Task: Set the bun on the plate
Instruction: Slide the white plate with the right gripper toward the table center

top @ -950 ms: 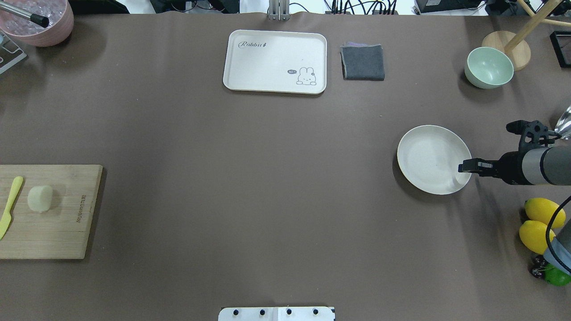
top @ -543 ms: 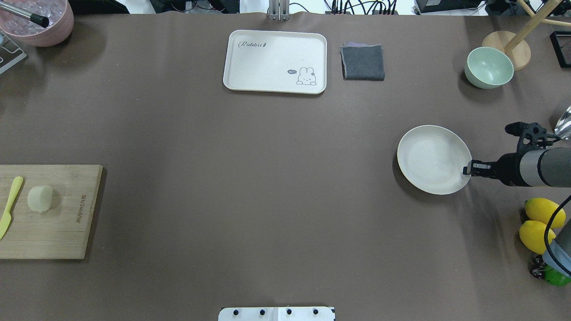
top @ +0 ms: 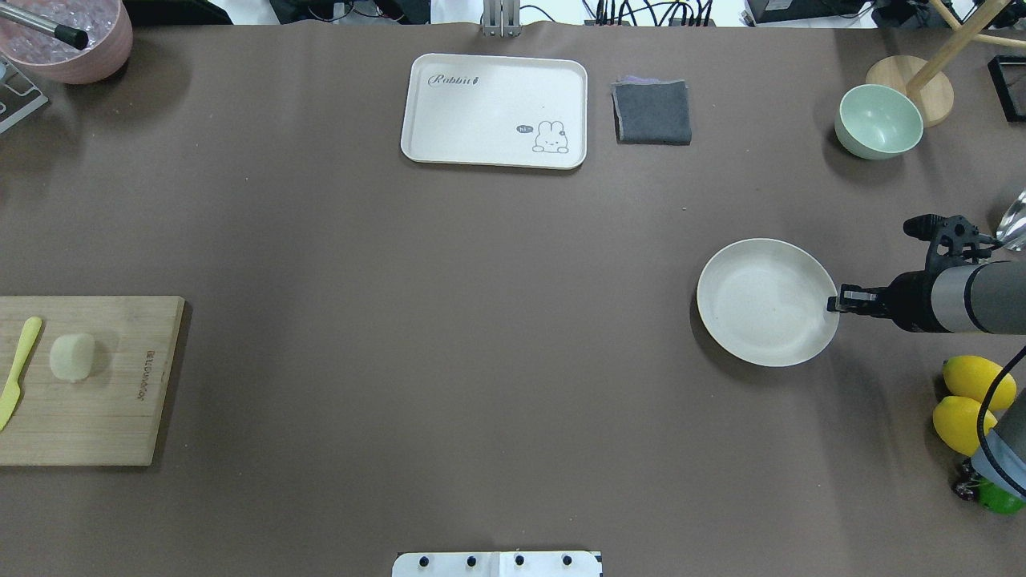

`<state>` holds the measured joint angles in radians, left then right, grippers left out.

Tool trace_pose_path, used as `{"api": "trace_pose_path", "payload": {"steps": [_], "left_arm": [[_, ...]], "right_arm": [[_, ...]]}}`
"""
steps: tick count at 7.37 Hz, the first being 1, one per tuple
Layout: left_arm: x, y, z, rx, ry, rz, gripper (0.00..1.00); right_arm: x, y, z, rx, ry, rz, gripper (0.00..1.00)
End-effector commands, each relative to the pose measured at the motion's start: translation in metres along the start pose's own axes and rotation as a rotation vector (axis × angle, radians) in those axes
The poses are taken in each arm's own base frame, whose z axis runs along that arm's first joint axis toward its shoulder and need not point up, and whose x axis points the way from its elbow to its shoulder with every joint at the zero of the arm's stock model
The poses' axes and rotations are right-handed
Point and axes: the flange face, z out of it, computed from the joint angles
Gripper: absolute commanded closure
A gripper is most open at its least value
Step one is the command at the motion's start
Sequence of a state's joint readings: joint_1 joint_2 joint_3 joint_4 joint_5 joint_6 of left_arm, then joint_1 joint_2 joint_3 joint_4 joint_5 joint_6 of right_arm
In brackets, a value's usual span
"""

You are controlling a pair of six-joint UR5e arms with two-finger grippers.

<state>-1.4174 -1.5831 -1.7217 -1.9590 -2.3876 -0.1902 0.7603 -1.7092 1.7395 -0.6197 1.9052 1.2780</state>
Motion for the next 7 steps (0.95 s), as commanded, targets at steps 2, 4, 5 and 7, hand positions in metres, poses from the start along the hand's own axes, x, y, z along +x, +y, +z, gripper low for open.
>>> {"api": "trace_pose_path", "payload": {"steps": [2, 4, 5, 7], "left_arm": [[0.0, 0.0, 0.0, -0.001, 0.001, -0.002, 0.02], [-0.001, 0.0, 0.001, -0.002, 0.001, -0.003, 0.02], [-0.001, 0.0, 0.001, -0.002, 0.001, -0.003, 0.02], [-0.001, 0.0, 0.001, -0.002, 0.001, -0.003, 0.02]], "right_arm": [[-0.11, -0.016, -0.013, 0.002, -0.097, 0.097, 1.0], [-0.205, 0.001, 0.01, 0.022, -0.113, 0.149, 1.0], [-0.252, 0.022, 0.02, 0.022, -0.125, 0.177, 1.0], [-0.353, 0.074, 0.034, 0.041, -0.093, 0.196, 1.0]]}}
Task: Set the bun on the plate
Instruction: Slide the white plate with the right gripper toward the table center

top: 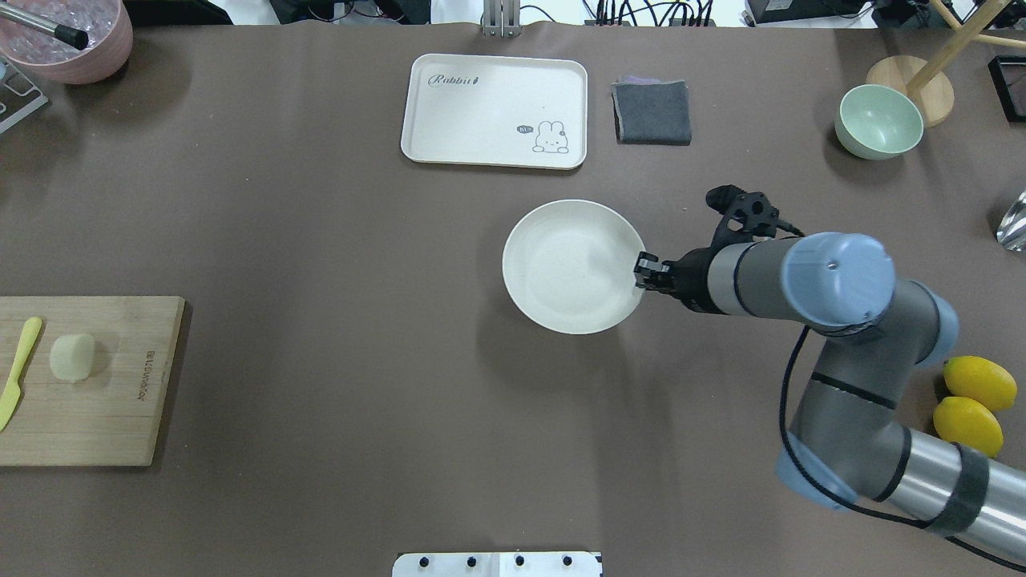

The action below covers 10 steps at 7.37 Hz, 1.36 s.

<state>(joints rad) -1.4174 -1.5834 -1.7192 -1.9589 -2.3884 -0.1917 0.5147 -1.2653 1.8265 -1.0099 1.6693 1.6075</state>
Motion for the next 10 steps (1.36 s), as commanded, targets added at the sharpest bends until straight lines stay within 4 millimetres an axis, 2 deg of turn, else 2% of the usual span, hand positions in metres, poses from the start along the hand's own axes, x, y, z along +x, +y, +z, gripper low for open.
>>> {"api": "trace_pose_path", "payload": {"steps": [1, 2, 3, 4, 5, 6, 7, 8, 9, 10], "left_arm": [[0.0, 0.0, 0.0, 0.0, 0.0, 0.0, 0.02], [0.0, 0.0, 0.0, 0.0, 0.0, 0.0, 0.02], [-0.002, 0.001, 0.002, -0.004, -0.001, -0.004, 0.02], [-0.002, 0.001, 0.001, -0.003, -0.001, -0.003, 0.02], [-0.002, 0.001, 0.001, -0.003, -0.001, -0.003, 0.02], [-0.002, 0.001, 0.002, -0.005, -0.001, -0.005, 0.02], [-0.002, 0.001, 0.002, -0.005, -0.001, -0.006, 0.02], [-0.002, 0.001, 0.001, -0.004, -0.001, -0.018, 0.02], [0.002, 0.0, 0.003, -0.006, 0.003, -0.071, 0.02], [0.011, 0.008, 0.012, -0.027, 0.011, -0.123, 0.02]], "right_arm": [[-0.073, 0.081, 0.019, 0.023, 0.028, 0.007, 1.0], [-0.081, 0.107, 0.035, 0.048, 0.035, 0.001, 1.0], [-0.085, 0.119, 0.048, 0.043, 0.047, -0.003, 1.0], [-0.094, 0.122, 0.061, 0.047, 0.057, -0.005, 1.0], [-0.093, 0.122, 0.065, 0.05, 0.063, -0.012, 1.0], [-0.094, 0.121, 0.064, 0.05, 0.059, -0.022, 0.37], [-0.098, 0.113, 0.058, 0.059, 0.05, -0.047, 0.01], [-0.104, 0.083, 0.044, 0.076, 0.04, -0.063, 0.0], [-0.104, 0.04, 0.02, 0.032, 0.075, -0.084, 0.0], [-0.1, -0.017, -0.018, -0.011, 0.107, -0.093, 0.0]]}}
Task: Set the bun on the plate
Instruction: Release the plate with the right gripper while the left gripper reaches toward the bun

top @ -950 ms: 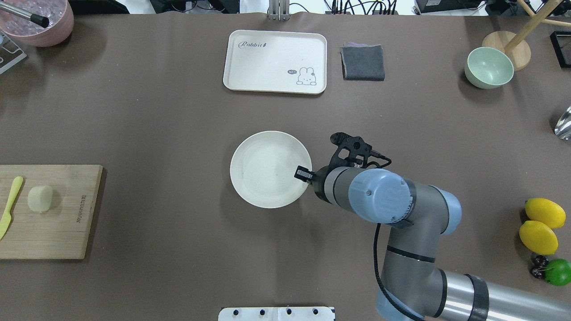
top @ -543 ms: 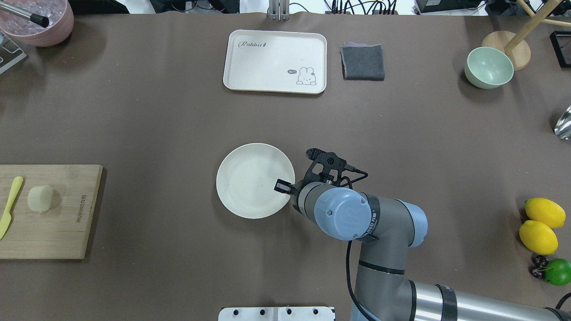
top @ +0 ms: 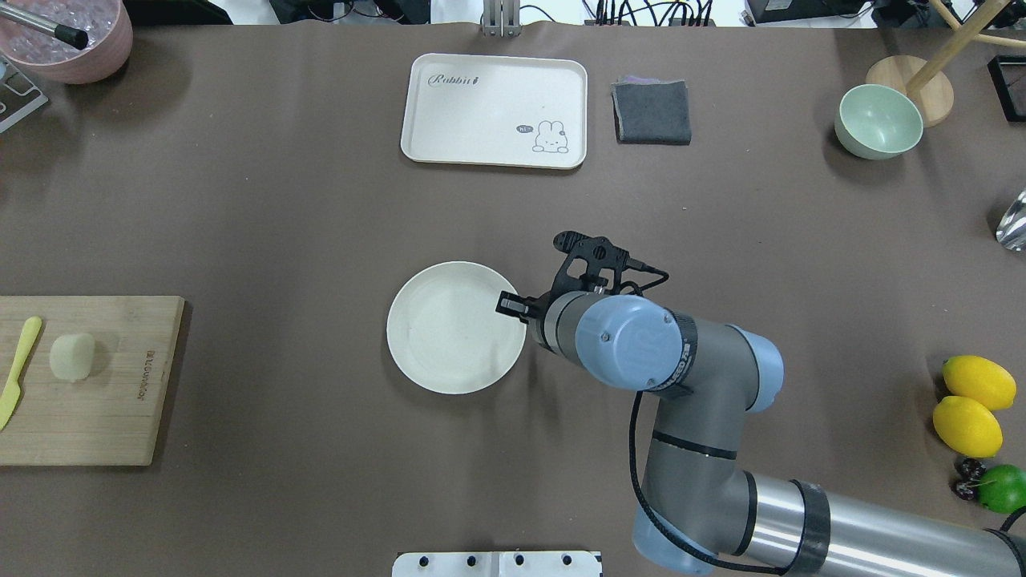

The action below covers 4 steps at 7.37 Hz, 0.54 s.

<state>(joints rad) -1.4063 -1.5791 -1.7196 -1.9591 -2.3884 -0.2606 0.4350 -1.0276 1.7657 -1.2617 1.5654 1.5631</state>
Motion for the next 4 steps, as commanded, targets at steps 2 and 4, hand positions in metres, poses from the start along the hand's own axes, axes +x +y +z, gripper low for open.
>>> {"api": "trace_pose_path", "payload": {"steps": [2, 4], "left_arm": [[0.038, 0.051, 0.047, -0.043, 0.058, -0.147, 0.02], [0.08, 0.086, 0.099, -0.094, 0.023, -0.207, 0.03]], "right_arm": [[0.056, -0.158, -0.091, -0.077, 0.078, -0.075, 0.0], [0.156, -0.237, -0.159, -0.124, 0.064, -0.136, 0.0]]}}
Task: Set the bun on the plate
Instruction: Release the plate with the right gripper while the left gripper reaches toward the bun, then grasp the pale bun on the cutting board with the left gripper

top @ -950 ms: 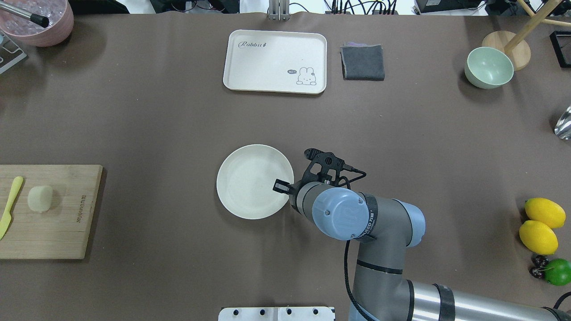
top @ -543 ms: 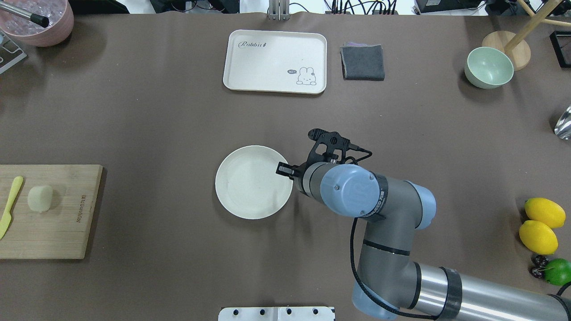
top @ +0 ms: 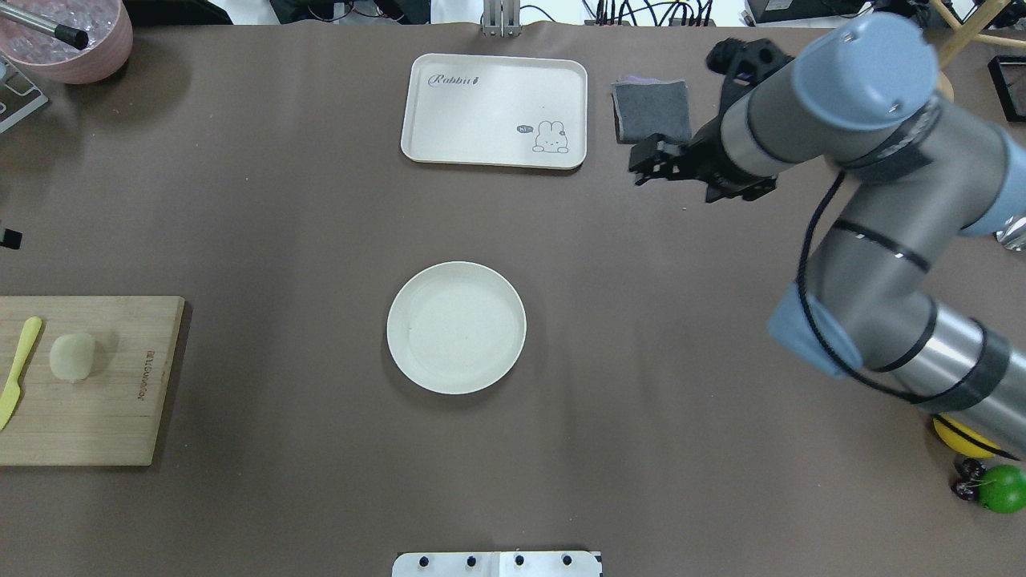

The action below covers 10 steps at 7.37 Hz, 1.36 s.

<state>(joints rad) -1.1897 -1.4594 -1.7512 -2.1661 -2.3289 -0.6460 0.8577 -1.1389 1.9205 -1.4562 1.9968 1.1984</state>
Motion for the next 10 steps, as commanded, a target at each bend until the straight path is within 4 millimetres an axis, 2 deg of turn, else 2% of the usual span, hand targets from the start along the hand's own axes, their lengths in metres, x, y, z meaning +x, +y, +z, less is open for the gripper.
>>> {"api": "trace_pose_path", "payload": {"steps": [1, 2, 3, 4, 5, 6, 7, 8, 9, 10], "left_arm": [[0.029, 0.041, 0.049, -0.046, -0.013, -0.059, 0.03], [0.038, 0.05, 0.066, -0.041, -0.043, -0.059, 0.03], [0.044, 0.062, 0.086, -0.049, -0.083, -0.046, 0.03], [0.042, 0.074, 0.094, -0.06, -0.107, -0.037, 0.03], [0.039, 0.085, 0.096, -0.077, -0.112, -0.029, 0.03], [0.037, 0.094, 0.1, -0.077, -0.114, -0.011, 0.08], [0.04, 0.097, 0.103, -0.077, -0.116, 0.002, 0.22], [0.043, 0.097, 0.105, -0.079, -0.113, 0.008, 0.51], [0.044, 0.097, 0.105, -0.08, -0.112, 0.014, 0.67], [0.043, 0.097, 0.105, -0.079, -0.112, 0.016, 0.77]], "right_arm": [[0.127, -0.047, -0.072, -0.048, -0.018, -0.076, 0.0], [0.17, -0.057, -0.086, -0.059, -0.015, -0.116, 0.0], [0.2, -0.059, -0.088, -0.063, 0.002, -0.147, 0.0], [0.215, -0.058, -0.087, -0.068, 0.015, -0.169, 0.0], [0.22, -0.058, -0.087, -0.069, 0.02, -0.167, 0.0], [0.221, -0.058, -0.087, -0.068, 0.021, -0.165, 0.0], [0.224, -0.057, -0.086, -0.071, 0.023, -0.162, 0.0], [0.229, -0.057, -0.088, -0.069, 0.027, -0.161, 0.0], [0.241, -0.055, -0.088, -0.072, 0.036, -0.175, 0.0], [0.249, -0.057, -0.09, -0.069, 0.043, -0.181, 0.0]]}}
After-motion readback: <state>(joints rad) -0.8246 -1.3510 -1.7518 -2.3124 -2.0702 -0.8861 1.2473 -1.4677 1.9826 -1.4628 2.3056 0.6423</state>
